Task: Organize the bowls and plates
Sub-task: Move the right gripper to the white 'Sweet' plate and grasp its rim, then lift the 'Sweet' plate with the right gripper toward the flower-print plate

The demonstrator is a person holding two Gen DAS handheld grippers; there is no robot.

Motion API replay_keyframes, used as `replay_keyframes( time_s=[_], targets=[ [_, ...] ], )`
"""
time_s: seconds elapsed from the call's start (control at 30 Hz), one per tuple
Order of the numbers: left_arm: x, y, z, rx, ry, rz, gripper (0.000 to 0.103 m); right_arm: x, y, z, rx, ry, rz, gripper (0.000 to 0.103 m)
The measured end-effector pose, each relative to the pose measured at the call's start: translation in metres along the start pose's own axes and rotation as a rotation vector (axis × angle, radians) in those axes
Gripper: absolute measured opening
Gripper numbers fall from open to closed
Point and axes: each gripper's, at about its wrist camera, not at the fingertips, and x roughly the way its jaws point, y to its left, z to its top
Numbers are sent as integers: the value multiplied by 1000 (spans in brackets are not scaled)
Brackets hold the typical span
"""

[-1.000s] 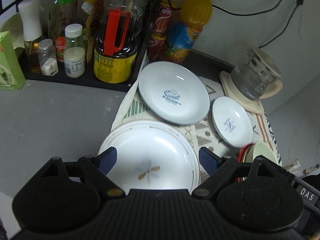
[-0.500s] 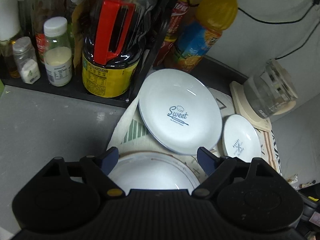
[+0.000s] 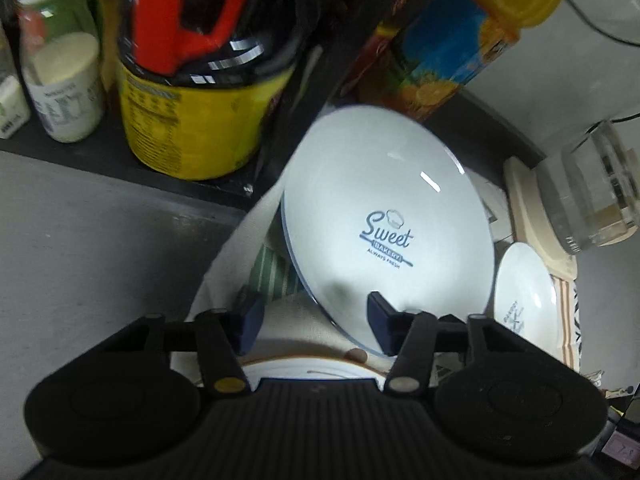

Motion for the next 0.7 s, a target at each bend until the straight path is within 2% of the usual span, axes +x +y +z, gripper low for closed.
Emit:
replay_keyframes(
  time_s=[0.13,0.3,0.47,0.6,0.7],
  targets=[
    [15,1,0,-17,15,9,38,12,-6,-1,22,4,18,38],
    [24,-5,2,13,-4,7,32,16,-2,3,15,-24,11,34],
    [27,-6,4,8,-22,26,20,21,1,4,-16,-47,-9,22],
    [23,-4,3,1,-29,22,18,10,0,4,-14,-81,-8,15],
    [12,-6,2,18,-52,3,16,-4,4,3,-29,-116,-23,15]
  ],
)
